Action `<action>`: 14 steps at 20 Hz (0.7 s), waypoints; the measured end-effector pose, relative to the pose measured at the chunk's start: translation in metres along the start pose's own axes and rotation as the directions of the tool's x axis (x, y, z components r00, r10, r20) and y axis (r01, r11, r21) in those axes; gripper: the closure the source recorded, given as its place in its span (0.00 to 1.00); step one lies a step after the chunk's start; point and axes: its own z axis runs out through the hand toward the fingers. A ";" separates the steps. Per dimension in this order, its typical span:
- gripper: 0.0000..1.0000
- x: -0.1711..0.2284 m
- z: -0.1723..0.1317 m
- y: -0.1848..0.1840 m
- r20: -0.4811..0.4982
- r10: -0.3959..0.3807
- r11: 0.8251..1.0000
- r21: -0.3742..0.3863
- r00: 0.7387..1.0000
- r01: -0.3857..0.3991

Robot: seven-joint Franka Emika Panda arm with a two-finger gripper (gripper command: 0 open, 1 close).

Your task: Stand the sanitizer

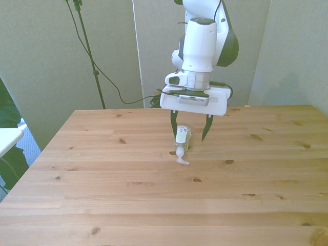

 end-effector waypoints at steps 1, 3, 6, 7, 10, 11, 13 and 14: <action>0.00 0.005 0.006 -0.001 0.002 0.008 1.000 -0.007 1.000 -0.008; 0.00 0.013 0.017 -0.004 0.006 0.015 1.000 -0.019 1.000 -0.015; 0.00 0.019 0.026 -0.008 0.007 0.022 0.999 -0.029 1.000 -0.022; 0.00 0.021 0.028 -0.008 0.007 0.024 0.999 -0.032 1.000 -0.024; 0.00 0.025 0.039 -0.006 0.013 0.030 0.998 -0.048 0.999 -0.030; 0.00 0.026 0.043 -0.006 0.016 0.032 0.998 -0.054 0.999 -0.031; 0.00 0.028 0.053 -0.004 0.021 0.037 0.997 -0.066 0.999 -0.035; 0.00 0.029 0.057 -0.003 0.022 0.039 0.997 -0.071 0.999 -0.038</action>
